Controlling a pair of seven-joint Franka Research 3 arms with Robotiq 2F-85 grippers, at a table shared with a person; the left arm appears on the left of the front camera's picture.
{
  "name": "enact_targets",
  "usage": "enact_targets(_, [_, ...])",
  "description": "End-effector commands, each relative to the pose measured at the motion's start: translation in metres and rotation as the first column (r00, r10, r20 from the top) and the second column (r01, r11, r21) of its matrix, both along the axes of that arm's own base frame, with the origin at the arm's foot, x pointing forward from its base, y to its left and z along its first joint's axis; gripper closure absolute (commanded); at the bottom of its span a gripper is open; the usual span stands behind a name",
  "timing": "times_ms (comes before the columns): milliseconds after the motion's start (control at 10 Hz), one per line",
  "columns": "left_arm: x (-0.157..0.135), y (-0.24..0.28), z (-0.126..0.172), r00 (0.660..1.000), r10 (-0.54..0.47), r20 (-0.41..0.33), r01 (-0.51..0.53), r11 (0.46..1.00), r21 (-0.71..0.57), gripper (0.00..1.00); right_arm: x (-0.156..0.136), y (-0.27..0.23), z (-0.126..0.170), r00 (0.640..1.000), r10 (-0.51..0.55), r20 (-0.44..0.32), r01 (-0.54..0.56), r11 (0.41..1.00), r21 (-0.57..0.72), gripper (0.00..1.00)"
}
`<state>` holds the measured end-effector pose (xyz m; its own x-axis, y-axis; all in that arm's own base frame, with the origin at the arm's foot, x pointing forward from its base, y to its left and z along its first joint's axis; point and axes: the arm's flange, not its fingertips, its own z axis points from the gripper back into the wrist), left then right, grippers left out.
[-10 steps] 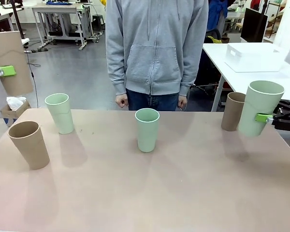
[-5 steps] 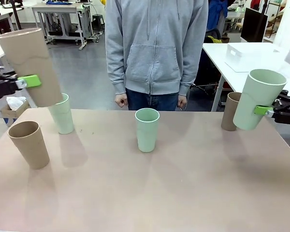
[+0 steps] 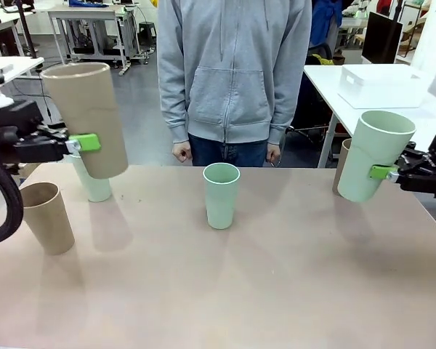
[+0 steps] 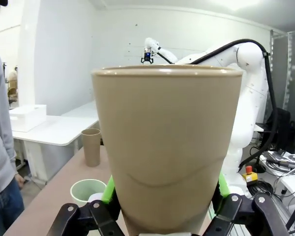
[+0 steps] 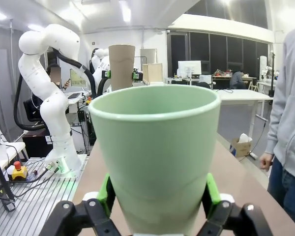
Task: Stack the cups and store them in the basket.
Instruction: Pick up two Reusable plastic cups , one in each hand.
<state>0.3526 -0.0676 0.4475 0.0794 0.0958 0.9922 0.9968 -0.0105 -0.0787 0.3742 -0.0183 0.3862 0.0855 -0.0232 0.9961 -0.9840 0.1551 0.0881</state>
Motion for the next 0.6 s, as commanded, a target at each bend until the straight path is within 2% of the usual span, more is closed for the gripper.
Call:
enact_targets(0, [-0.0027, 0.0084, 0.0106, 1.0, 0.015, 0.011, -0.015, 1.0, -0.006, 0.15, -0.0015, -0.0037, 0.0072, 1.0, -0.005, 0.019, 0.005, 1.0, 0.005, 0.14])
enact_targets(500, [-0.0001, 0.0063, 0.0042, 1.0, 0.015, 0.013, -0.015, 1.0, 0.0, 0.15, -0.0005, -0.0025, 0.0011, 1.0, -0.004, 0.004, 0.004, 1.0, -0.002, 0.14])
